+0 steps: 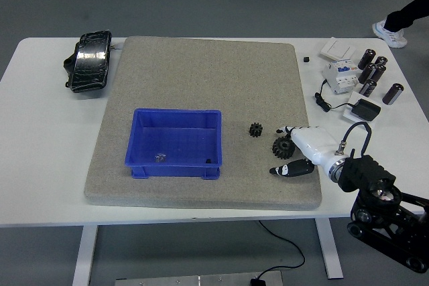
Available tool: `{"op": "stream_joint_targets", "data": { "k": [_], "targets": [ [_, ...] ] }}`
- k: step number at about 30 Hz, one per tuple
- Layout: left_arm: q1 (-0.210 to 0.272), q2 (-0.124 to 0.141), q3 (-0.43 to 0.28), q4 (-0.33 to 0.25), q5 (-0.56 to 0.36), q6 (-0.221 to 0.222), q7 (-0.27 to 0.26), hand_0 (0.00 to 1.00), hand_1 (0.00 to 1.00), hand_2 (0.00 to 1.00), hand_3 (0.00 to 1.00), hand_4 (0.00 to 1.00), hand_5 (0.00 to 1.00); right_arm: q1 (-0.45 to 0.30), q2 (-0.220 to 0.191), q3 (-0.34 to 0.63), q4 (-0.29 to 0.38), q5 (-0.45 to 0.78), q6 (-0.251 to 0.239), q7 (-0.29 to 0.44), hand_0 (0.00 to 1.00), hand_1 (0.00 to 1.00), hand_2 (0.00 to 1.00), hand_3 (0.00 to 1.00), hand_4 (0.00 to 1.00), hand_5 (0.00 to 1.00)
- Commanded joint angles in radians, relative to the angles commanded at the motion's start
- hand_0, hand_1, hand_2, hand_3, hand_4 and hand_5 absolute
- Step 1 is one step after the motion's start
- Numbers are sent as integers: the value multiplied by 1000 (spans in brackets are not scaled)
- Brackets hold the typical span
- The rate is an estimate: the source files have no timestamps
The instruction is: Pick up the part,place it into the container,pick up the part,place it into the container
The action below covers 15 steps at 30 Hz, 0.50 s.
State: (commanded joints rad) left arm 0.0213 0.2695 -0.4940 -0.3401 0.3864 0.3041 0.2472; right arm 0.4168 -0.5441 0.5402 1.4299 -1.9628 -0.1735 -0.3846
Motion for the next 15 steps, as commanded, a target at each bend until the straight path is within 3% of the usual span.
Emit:
{"op": "stream_joint_targets", "data": {
  "k": [1, 2, 7, 8, 14, 15],
  "targets": [
    [0, 0, 0, 0, 0, 0, 0, 674, 668, 595, 564, 513, 411, 0, 0, 0, 0, 0, 0, 0, 588, 629, 665, 774, 852, 360],
    [0, 0, 1, 0, -1, 0, -1, 674, 668, 596, 565, 510, 411, 0, -1, -2, -1, 1, -3, 2, 524, 561, 582, 685, 774, 319],
    [0, 0, 1, 1, -4, -1, -3, 674, 668, 596, 565, 510, 411, -3, -6, -7, -5, 5, -20, 13, 524, 561, 582, 685, 774, 319],
    [0, 0, 1, 1, -4, -1, -3, 674, 669, 597, 565, 510, 417, -3, -6, -8, -7, 7, -23, 14, 492, 533, 541, 675, 645, 280],
    [1, 2, 0, 2, -5, -1, -6, 674, 669, 597, 565, 510, 417, -3, -6, -12, -17, 19, -37, 23, 492, 533, 541, 675, 645, 280],
    [1, 2, 0, 2, -6, -2, -6, 674, 668, 597, 566, 509, 415, -3, -6, -13, -19, 21, -40, 25, 470, 515, 506, 672, 602, 255]
  ]
}}
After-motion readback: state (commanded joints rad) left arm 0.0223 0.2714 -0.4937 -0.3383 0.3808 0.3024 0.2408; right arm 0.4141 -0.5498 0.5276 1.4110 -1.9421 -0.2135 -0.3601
